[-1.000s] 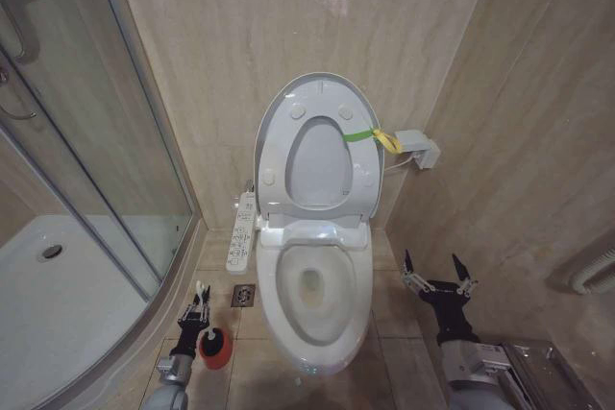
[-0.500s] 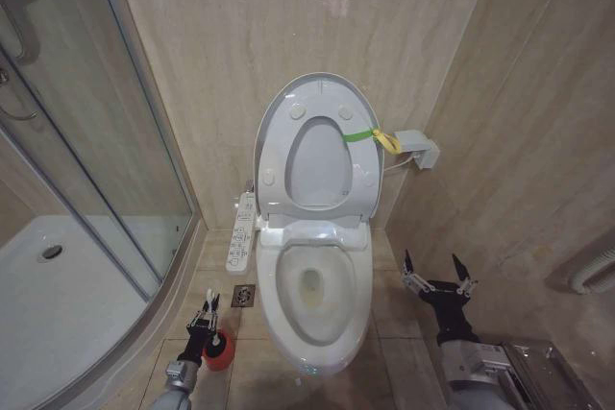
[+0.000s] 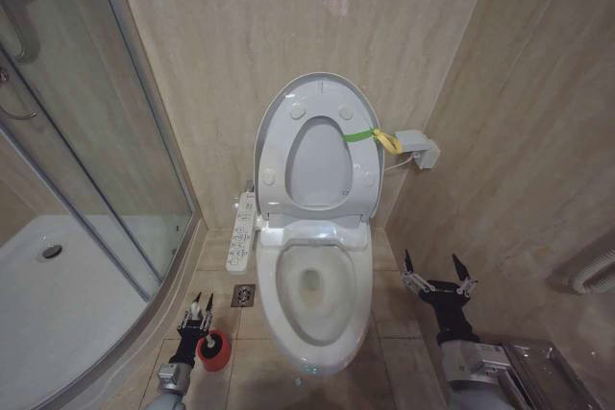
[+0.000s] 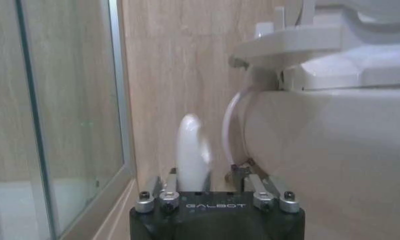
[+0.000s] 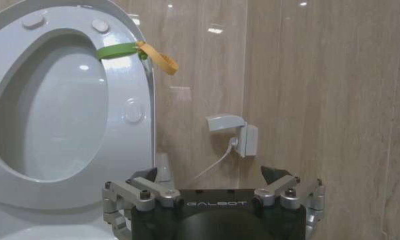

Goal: Open the toilet lid, clean the toilet bowl with a toilet brush, close the toilet lid, and flush.

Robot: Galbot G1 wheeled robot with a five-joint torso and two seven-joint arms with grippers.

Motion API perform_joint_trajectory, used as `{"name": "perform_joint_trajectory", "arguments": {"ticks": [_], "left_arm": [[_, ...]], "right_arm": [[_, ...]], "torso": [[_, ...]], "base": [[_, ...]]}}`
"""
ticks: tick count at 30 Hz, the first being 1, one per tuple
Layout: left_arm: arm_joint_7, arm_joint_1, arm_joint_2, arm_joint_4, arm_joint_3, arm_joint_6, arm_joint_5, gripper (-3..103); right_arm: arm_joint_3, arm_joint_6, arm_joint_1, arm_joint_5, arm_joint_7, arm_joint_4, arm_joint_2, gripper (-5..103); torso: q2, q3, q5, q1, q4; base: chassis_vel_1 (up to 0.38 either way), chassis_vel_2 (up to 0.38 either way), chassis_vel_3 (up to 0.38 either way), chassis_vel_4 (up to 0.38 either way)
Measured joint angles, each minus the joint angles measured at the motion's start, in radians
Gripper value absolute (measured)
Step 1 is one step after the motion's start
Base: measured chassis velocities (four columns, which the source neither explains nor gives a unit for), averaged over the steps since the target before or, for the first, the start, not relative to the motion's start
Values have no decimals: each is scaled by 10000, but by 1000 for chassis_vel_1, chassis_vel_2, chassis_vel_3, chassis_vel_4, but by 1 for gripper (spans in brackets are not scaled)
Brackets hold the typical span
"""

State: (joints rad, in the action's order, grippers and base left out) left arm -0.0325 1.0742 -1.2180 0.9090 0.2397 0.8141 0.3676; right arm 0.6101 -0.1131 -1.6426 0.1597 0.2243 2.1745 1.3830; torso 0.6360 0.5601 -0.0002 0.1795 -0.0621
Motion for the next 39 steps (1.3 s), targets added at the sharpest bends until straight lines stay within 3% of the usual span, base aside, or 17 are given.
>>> {"name": "perform_joint_trajectory", "arguments": {"ticks": [7,8,13,14,19,22,32,39], "left_arm": [[112,693,24,822,261,-2,-259,44],[179,997,26,1213,358,-2,-374,72],[375,1888,99,2642,767,-87,-728,72],[401,2010,122,2868,843,-101,-768,97],[536,2523,255,3867,1197,-168,-884,97],[593,3260,384,5422,1777,-444,-1053,100],[655,5122,428,8092,2924,-906,-1214,100],[1016,6569,276,10315,3617,-1246,-1515,100]], "right_arm": [[0,0,0,0,0,0,0,100],[0,0,0,0,0,0,0,100],[0,0,0,0,0,0,0,100],[0,0,0,0,0,0,0,100],[0,0,0,0,0,0,0,100],[0,0,0,0,0,0,0,100],[0,0,0,0,2,0,0,100],[0,0,0,0,0,-1,0,100]], "torso": [[0,0,1,0,0],[0,0,0,0,0],[0,0,1,0,2],[0,0,0,0,3],[0,0,2,-1,0],[0,-1,3,-1,-2],[0,-1,2,-3,1],[0,-1,1,-3,0]], "base": [[0,0,0,0],[0,0,0,0],[0,0,0,0],[0,0,0,0],[0,0,0,0],[0,0,0,0],[0,0,0,0],[0,0,0,0]]}}
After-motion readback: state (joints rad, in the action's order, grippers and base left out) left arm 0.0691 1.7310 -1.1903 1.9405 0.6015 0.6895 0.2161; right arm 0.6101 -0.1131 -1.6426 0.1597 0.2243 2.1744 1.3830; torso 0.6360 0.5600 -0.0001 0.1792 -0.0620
